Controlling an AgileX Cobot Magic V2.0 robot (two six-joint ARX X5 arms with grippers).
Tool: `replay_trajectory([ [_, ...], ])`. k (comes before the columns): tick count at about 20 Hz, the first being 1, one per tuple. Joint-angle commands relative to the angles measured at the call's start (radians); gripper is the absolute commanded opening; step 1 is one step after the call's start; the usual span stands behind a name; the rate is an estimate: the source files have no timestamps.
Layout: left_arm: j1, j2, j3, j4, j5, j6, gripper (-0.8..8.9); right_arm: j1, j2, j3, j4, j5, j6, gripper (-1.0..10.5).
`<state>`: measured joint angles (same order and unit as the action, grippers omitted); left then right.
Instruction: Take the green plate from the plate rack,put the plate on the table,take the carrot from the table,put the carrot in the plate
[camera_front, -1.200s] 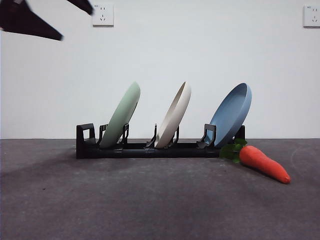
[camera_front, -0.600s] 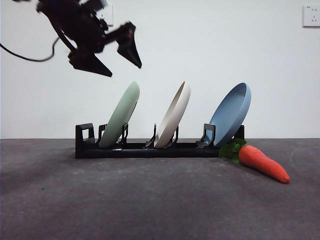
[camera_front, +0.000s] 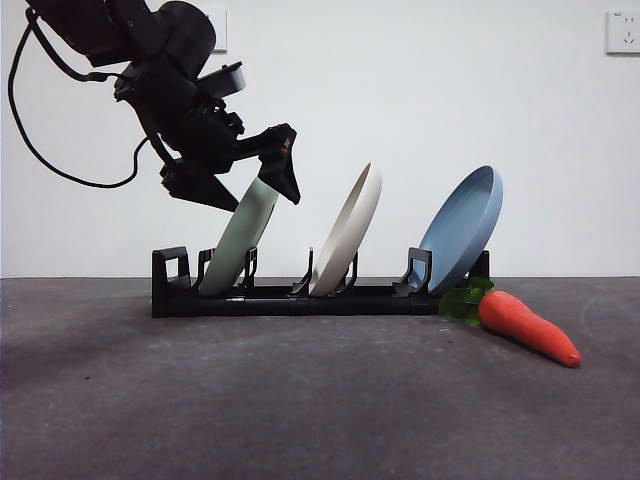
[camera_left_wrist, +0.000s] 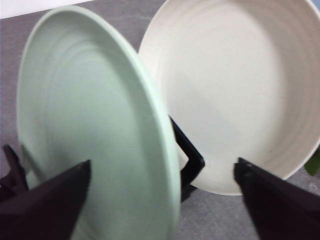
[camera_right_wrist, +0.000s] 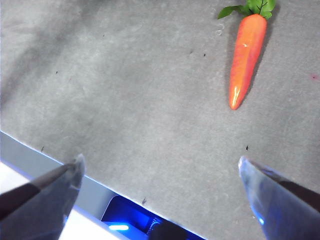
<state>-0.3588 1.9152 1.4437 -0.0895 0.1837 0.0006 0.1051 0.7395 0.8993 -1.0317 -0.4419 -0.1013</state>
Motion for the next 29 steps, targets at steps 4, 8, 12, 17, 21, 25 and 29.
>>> replay_trajectory([
  [4,-0.003,0.004,-0.001,-0.006,0.02,-0.001,0.04,0.002,0.0,0.002,0.002,0.003,0.006,6.8],
  [8,0.001,0.003,-0.001,-0.017,0.063,-0.009,-0.08,0.002,0.0,0.002,0.002,0.003,0.006,6.8],
  [12,0.002,-0.005,0.001,-0.016,0.083,-0.009,-0.08,0.002,0.0,0.002,0.002,0.003,0.006,6.8],
  [17,0.002,-0.067,0.003,-0.016,0.083,-0.027,-0.08,0.002,0.0,0.002,0.003,0.003,0.005,6.8],
  [21,0.001,-0.151,0.005,-0.026,0.08,-0.027,-0.08,0.002,0.0,0.002,0.003,0.003,0.005,6.8],
  [25,-0.008,-0.27,0.005,-0.136,0.081,-0.022,-0.08,0.002,0.0,0.002,0.005,0.003,0.006,6.8],
  [29,-0.086,-0.429,0.005,-0.356,-0.027,0.114,-0.08,0.002,0.0,0.002,0.014,0.003,0.006,6.8],
])
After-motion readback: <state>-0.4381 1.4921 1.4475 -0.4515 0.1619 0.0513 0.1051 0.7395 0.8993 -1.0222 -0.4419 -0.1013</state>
